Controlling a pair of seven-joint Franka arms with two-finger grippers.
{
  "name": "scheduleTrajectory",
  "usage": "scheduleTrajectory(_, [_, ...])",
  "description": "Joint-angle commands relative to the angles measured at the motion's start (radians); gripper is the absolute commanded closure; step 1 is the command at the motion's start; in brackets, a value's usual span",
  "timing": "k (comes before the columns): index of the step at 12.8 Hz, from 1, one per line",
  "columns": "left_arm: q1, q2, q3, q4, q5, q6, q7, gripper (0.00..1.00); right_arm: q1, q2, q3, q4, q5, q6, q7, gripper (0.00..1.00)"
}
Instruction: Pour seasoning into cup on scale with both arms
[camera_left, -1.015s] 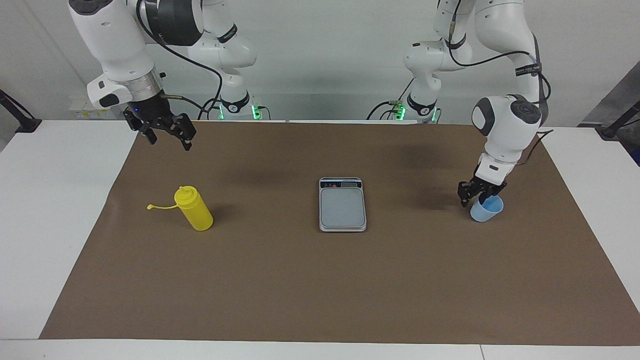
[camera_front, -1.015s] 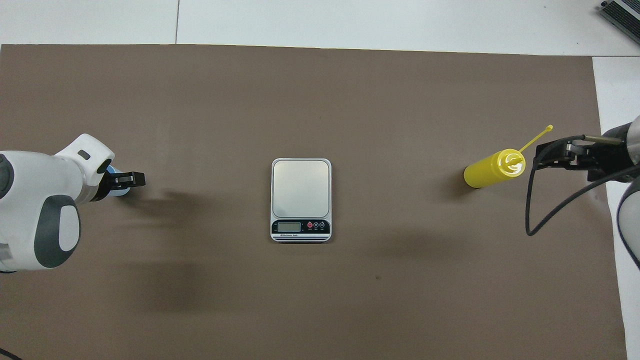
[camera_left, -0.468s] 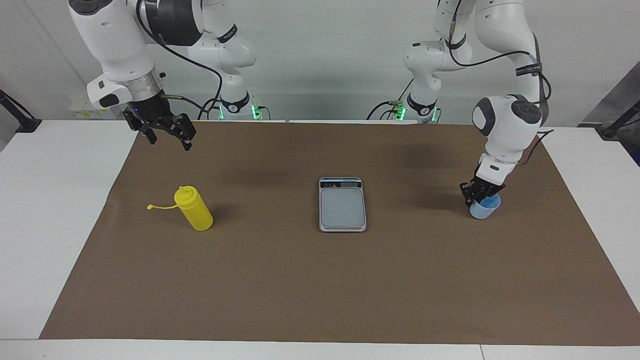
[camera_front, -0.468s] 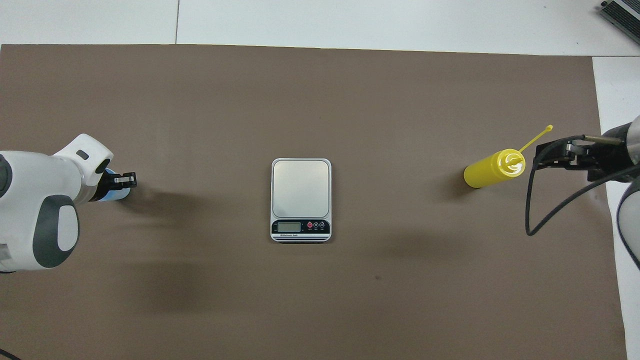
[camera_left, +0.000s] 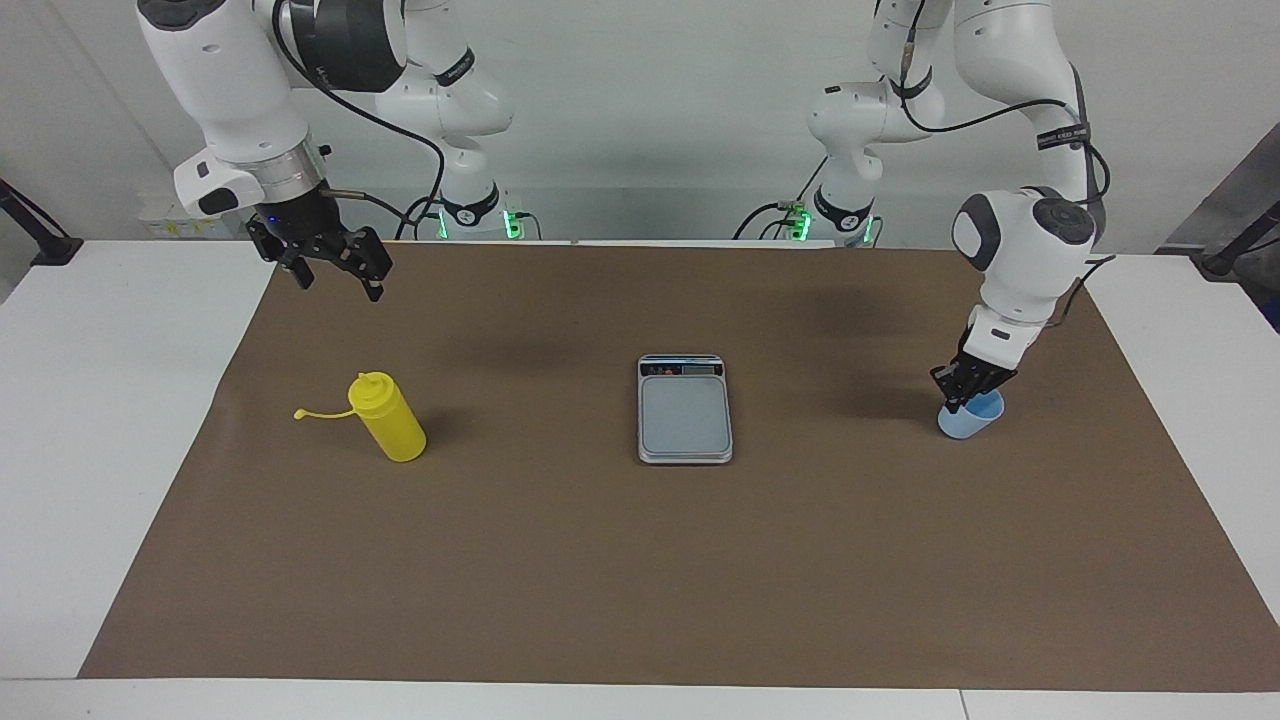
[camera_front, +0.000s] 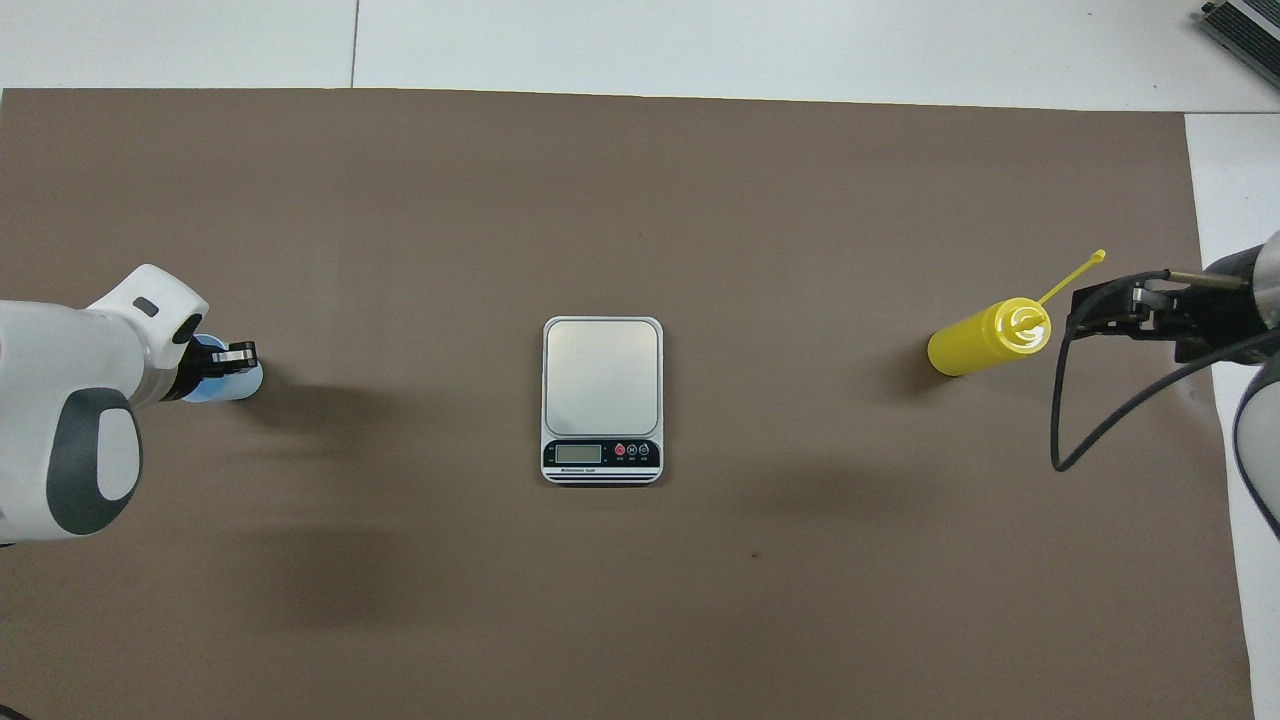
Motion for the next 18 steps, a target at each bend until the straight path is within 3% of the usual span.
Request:
scheduleTrajectory(1, [0.004,0.007,-0.006,0.001,0.001,0.014,-0.003,1.0,0.0,0.0,-0.005,0.002,0.015,-0.006,0.007,0.0])
scheduleTrajectory(6, [0.0,0.012,-0.008,0.013,0.001,0.012,-0.02,1.0,0.0,0.0,-0.005,0.002,0.015,-0.006,0.007,0.0])
scheduleTrajectory(10, [-0.036,0.038,-0.04,0.094,0.002,-0.063,-0.214,1.0,0.0,0.0,-0.006,0.002,0.015,-0.006,0.007,0.0])
scheduleTrajectory(14, [-0.039,0.069,-0.174,0.232,0.028,-0.219,-0.444,1.0,0.0,0.0,-0.006,0.002,0.015,-0.006,0.007,0.0])
scheduleTrajectory(18, [-0.043,0.081,-0.36,0.289,0.198,-0.31,-0.774,1.0,0.0,0.0,-0.005,0.002,0.015,-0.006,0.007,0.0])
